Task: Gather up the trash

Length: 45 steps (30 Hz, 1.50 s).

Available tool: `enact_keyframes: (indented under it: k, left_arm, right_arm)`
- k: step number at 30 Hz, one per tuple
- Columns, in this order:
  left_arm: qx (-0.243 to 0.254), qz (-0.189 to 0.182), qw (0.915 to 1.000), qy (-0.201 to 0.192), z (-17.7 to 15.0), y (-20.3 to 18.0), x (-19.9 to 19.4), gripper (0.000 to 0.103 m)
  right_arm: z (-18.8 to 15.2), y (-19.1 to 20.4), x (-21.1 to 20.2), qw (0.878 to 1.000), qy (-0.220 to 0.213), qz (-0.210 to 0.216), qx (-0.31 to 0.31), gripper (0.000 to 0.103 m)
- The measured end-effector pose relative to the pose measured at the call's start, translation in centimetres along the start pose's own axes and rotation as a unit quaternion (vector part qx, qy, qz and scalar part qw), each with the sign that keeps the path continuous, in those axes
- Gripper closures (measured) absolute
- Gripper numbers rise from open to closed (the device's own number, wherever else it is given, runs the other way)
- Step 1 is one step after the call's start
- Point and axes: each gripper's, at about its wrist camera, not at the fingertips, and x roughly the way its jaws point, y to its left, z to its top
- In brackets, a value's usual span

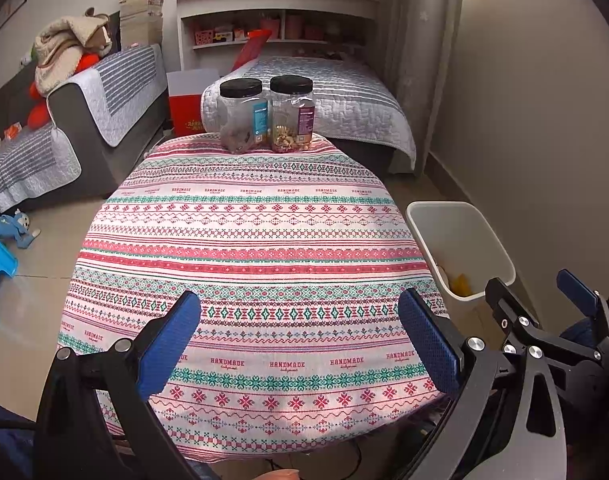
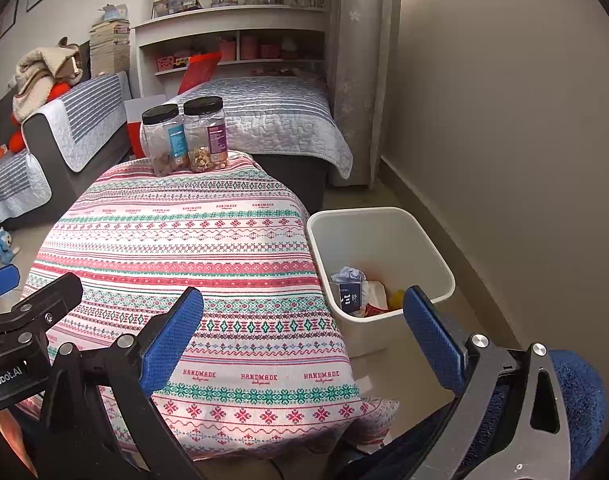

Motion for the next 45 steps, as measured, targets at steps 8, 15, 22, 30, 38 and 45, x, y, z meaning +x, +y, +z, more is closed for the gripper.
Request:
enact_keyframes:
  k: [8, 15, 22, 30, 38, 45]
  left_arm:
    - [0.003, 0.003, 1.0000, -0.001, -0.01, -0.18, -0.01, 0.007]
    - [0.003, 0.004, 1.0000, -0.002, -0.07, -0.24, 0.00, 0.007]
    - [0.002, 0.004, 1.0000, -0.002, -0.18, -0.23, -0.07, 0.007]
    - [0.001, 0.002, 1.0000, -0.003, -0.24, -0.24, -0.05, 0.007]
    - [0.000, 0.003, 1.0000, -0.003, -0.27, -0.25, 0.02, 0.007]
    - [-0.004, 0.000, 1.0000, 0.001, -0.23, -0.30, 0.18, 0.007]
  right_arm:
    - [-0.08, 0.12, 0.07, 1.000, 0.000, -0.002, -0.001, 0.007]
    - [-0.06, 0.11, 0.05, 1.000, 0.000, -0.002, -0.001, 0.007]
    - [-0.09, 0.13, 0.02, 1.000, 0.000, -0.003, -0.001, 0.007]
    - [-0.28, 0.02, 0.09, 1.000, 0.000, -0.004, 0.000, 0.007]
    - [-0.27, 0.01, 0.13, 1.000, 0.000, -0.004, -0.001, 0.007]
    - [-0.37, -0.07, 0.29, 1.000, 0.002, -0.004, 0.000, 0.007]
